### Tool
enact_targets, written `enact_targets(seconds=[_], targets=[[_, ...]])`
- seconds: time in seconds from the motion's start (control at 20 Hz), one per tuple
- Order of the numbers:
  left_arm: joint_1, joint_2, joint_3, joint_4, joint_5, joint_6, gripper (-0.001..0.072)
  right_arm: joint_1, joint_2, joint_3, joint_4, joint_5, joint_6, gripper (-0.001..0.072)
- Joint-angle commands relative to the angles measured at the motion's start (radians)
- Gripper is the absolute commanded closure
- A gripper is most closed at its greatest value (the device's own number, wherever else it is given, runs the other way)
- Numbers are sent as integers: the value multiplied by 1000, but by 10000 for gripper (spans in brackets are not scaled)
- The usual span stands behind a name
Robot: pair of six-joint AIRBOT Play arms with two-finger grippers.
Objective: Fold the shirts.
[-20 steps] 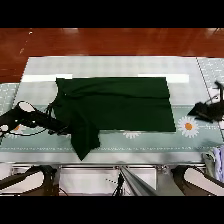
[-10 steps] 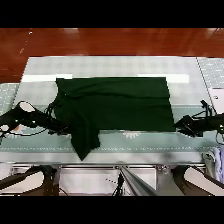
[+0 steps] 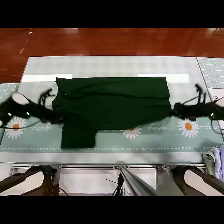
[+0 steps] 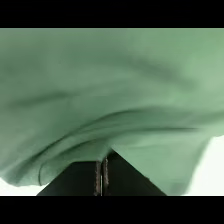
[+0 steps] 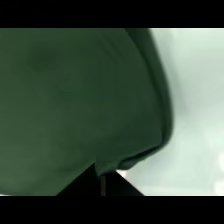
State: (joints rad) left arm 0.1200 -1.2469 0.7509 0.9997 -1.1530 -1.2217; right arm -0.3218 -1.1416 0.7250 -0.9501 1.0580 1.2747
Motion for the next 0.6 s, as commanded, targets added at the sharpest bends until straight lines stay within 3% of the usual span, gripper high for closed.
enact_targets(seconds=[0.0, 0.15, 0.3, 0.55], targets=[[0, 55, 247, -43, -33, -1, 677, 27, 53, 173, 66, -97, 12, 690], [-2, 10, 426, -52, 54, -13, 677, 100, 1, 262, 81, -274, 35, 690], [-2, -110, 489, -97, 32, -13, 677, 183, -126, 319, 82, -448, 35, 690], [0, -294, 604, -105, 31, -35, 677, 253, -312, 450, 81, -595, 54, 690]])
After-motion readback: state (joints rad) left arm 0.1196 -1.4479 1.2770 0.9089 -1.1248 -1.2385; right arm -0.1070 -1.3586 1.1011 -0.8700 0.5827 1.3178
